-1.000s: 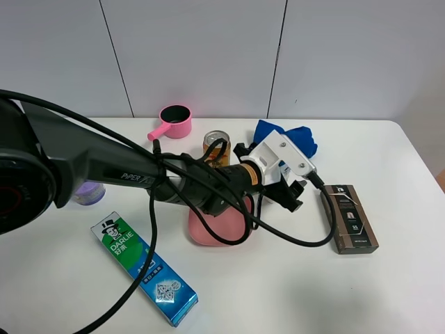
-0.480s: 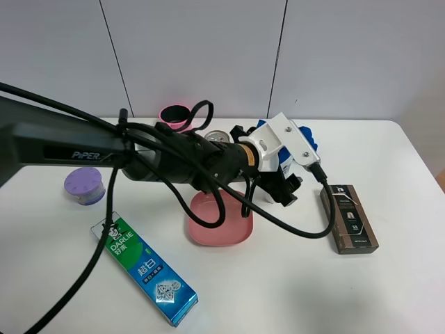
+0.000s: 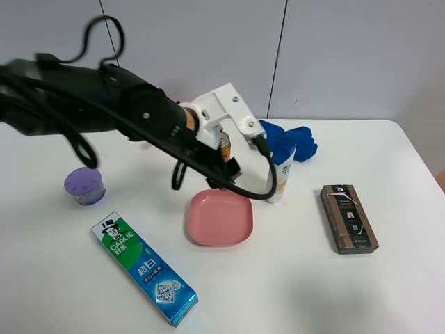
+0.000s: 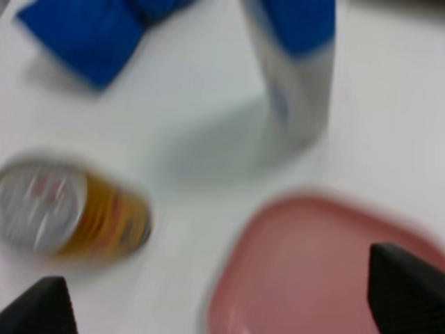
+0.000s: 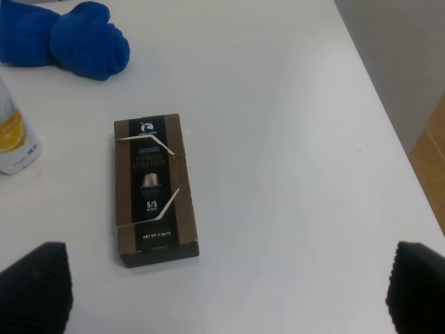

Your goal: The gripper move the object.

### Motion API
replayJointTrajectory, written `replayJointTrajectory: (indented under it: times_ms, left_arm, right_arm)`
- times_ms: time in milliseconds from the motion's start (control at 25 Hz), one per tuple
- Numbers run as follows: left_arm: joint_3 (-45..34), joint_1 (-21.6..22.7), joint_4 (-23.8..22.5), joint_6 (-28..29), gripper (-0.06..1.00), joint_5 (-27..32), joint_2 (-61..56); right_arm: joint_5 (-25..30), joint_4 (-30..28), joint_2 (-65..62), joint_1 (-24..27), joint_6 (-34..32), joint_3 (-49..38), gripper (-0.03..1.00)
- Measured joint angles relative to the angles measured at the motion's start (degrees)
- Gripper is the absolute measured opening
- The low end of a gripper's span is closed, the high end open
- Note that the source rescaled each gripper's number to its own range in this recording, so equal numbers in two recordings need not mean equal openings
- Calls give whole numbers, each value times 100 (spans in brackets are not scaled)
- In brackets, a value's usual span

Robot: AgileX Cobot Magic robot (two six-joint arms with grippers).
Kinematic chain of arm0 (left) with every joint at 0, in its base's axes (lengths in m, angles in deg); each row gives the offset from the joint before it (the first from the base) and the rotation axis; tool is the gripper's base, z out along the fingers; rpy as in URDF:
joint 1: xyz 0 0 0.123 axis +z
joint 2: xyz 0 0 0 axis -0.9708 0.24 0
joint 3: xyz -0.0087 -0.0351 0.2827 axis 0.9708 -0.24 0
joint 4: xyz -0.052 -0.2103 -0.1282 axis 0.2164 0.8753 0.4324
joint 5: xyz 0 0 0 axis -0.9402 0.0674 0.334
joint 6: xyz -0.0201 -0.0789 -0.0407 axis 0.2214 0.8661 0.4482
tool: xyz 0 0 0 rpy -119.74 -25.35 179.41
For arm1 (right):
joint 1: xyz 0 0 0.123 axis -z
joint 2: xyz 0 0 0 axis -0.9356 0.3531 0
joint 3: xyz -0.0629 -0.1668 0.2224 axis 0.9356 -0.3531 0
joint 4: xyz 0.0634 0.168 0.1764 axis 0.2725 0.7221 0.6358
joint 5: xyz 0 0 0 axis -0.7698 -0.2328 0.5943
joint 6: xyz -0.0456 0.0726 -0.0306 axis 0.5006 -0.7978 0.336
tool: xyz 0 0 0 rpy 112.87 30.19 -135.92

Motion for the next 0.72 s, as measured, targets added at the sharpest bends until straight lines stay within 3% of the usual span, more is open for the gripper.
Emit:
replayJointTrajectory:
  times_ms: [240,480,720]
  left_arm:
    - [-484,620,-550,-5,90,1646,-1563]
    - [-655,807,-1187,-178,90,3400,-3190]
    - [-657,807,-1299,-151,90,4206,-4943]
  right_arm:
    - [0,0,0,0,0,0,100]
    - [0,0,0,0,0,0,100]
    - [0,0,0,0,0,0,100]
